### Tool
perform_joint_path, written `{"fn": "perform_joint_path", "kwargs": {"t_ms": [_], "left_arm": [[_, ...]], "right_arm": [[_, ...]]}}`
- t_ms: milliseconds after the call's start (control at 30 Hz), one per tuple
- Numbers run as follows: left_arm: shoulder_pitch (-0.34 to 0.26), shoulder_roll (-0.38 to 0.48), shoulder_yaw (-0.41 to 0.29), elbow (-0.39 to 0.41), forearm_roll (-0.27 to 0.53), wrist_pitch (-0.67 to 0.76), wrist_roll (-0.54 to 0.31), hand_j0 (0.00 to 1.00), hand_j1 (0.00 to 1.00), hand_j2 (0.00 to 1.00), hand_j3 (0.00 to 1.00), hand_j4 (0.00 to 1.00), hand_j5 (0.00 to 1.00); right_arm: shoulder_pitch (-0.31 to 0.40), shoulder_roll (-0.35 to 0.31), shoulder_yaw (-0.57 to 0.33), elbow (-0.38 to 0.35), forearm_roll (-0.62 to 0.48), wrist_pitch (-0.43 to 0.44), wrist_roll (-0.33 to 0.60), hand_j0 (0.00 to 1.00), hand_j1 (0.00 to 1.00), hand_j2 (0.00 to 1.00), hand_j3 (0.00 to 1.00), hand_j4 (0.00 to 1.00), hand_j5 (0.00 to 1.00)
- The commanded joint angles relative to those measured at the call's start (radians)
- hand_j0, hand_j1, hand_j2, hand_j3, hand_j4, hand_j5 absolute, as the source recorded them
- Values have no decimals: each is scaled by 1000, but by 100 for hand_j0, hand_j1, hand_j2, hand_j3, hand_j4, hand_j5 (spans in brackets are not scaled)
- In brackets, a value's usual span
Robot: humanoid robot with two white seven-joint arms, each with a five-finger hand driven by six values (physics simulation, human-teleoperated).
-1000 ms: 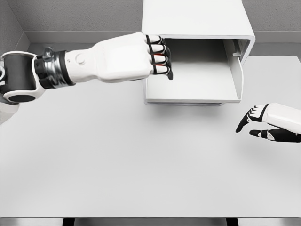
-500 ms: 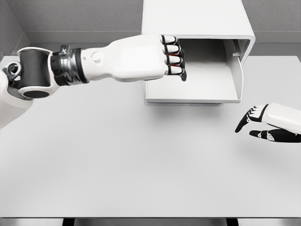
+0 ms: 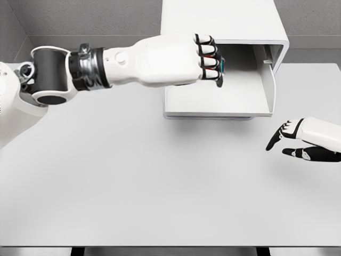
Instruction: Slide open multi-storey tabletop storage cabinets and put open load switch and slide close multi-storey tabletop storage cabinets
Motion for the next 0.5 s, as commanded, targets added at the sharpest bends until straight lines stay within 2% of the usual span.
{"fn": "perform_joint_path", "kwargs": {"t_ms": [0,400,433,467], "left_arm": [[0,-12,-12,20,5,1,-6,56,56,56,56,56,56],[-35,-72,-35,90,5,1,-28,56,56,56,56,56,56],[-35,-72,-35,92,3,1,-28,58,58,58,58,58,58],[-35,-73,-35,92,5,1,-28,68,68,68,68,68,68]], "right_arm": [[-2,-1,0,0,-7,3,0,58,58,58,58,58,58],[0,-1,0,0,-7,3,0,58,58,58,58,58,58],[0,-1,0,0,-7,3,0,58,58,58,58,58,58],[0,-1,0,0,-7,3,0,58,58,58,58,58,58]]}}
